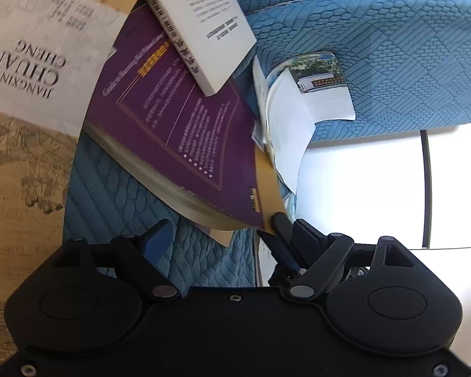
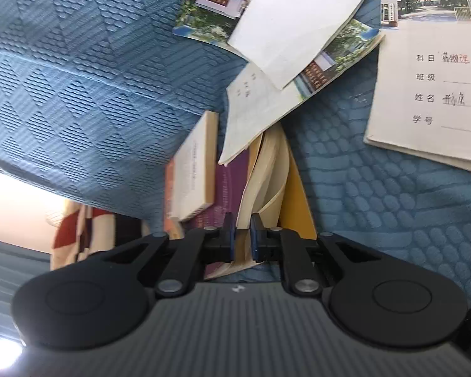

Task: Organize objects
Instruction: 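Close the left gripper on the purple book and lift it upright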

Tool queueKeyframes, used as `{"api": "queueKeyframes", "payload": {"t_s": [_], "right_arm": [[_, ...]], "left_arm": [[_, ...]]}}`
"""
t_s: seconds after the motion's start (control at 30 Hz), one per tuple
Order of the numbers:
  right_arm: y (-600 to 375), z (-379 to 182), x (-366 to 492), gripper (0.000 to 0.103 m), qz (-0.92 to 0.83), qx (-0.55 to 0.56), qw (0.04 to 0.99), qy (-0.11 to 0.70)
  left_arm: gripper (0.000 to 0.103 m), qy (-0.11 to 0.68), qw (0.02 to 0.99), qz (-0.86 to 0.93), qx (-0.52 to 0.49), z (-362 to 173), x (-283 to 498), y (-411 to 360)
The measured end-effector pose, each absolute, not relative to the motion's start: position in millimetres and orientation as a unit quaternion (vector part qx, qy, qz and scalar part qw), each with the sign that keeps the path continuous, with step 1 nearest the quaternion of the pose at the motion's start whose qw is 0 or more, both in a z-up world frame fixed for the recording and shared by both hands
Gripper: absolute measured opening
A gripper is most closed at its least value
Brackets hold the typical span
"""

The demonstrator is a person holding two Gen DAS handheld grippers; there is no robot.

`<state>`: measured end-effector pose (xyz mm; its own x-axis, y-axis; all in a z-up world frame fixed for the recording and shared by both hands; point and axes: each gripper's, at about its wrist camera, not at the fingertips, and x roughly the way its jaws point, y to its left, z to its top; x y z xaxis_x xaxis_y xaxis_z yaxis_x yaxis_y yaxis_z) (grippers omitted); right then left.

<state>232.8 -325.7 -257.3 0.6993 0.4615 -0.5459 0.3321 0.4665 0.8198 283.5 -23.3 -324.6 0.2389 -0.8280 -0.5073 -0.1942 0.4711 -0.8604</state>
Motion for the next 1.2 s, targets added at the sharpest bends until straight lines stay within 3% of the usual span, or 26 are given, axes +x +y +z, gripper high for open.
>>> {"api": "queueKeyframes", "payload": {"t_s": [0.77, 0.9, 1.0, 1.1, 1.17, 1.2], "right_arm": [[-310.7, -233.7, 162.9, 0.013, 0.039, 0.538, 0.757, 0.369], [-305.1, -236.8, 139.3, 0.013, 0.018, 0.544, 0.753, 0.37], [-305.6, -239.9, 122.9, 0.013, 0.011, 0.545, 0.751, 0.372], [-308.7, -239.7, 116.0, 0.011, 0.006, 0.539, 0.751, 0.381], [-310.1, -237.7, 113.7, 0.007, 0.014, 0.528, 0.759, 0.381], [-311.4, -236.3, 112.6, 0.007, 0.02, 0.528, 0.76, 0.378]], "left_arm": [[0.086, 0.594, 0.541, -0.248, -0.541, -345.9, 242.8, -45.8], [0.079, 0.604, 0.524, -0.245, -0.548, -351.1, 232.6, -52.2], [0.065, 0.614, 0.525, -0.246, -0.535, -354.8, 227.3, -55.4], [0.043, 0.623, 0.531, -0.234, -0.525, -360.2, 225.8, -57.4], [0.038, 0.637, 0.543, -0.218, -0.503, -360.7, 227.0, -62.1], [0.024, 0.64, 0.552, -0.214, -0.49, -360.1, 226.8, -64.5]]}}
